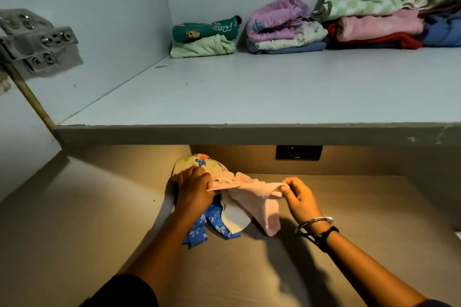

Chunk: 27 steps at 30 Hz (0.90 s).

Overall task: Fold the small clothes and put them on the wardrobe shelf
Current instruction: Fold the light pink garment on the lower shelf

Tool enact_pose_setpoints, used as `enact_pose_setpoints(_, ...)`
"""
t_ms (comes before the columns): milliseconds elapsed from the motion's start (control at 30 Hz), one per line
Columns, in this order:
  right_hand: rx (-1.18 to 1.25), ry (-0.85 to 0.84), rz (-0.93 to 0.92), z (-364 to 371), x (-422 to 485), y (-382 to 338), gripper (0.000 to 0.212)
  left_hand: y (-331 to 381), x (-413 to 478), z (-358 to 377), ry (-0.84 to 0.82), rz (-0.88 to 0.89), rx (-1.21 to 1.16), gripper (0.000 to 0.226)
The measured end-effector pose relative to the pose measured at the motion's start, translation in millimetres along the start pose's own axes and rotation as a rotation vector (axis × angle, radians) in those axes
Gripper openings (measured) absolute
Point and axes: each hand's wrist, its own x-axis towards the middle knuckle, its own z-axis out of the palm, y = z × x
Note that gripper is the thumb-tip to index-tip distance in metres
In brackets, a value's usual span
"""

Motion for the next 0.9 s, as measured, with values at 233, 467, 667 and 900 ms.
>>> enact_pose_setpoints(233, 0.188, 0.236, -0.048, -78, 5, -24, 0.019, 47, -5, -63, -0.129, 0.062, -0.722, 0.023)
enact_pose_setpoints(467, 0.627, 0.151, 0.262, -141, -13, -14, 0.02, 103, -25, -84, -0.136, 0.088, -0.863, 0.014)
enact_pose_setpoints(667, 0.908, 0.051, 0.497, -166, -51, 11, 0.021, 139, -50, -81, -0.191, 0.111, -0.909, 0.008)
enact_pose_setpoints(900, 0.467, -0.371, 0.535, -164, -80, 26, 0.067, 163, -78, -74, -0.271, 0.281, -0.864, 0.006)
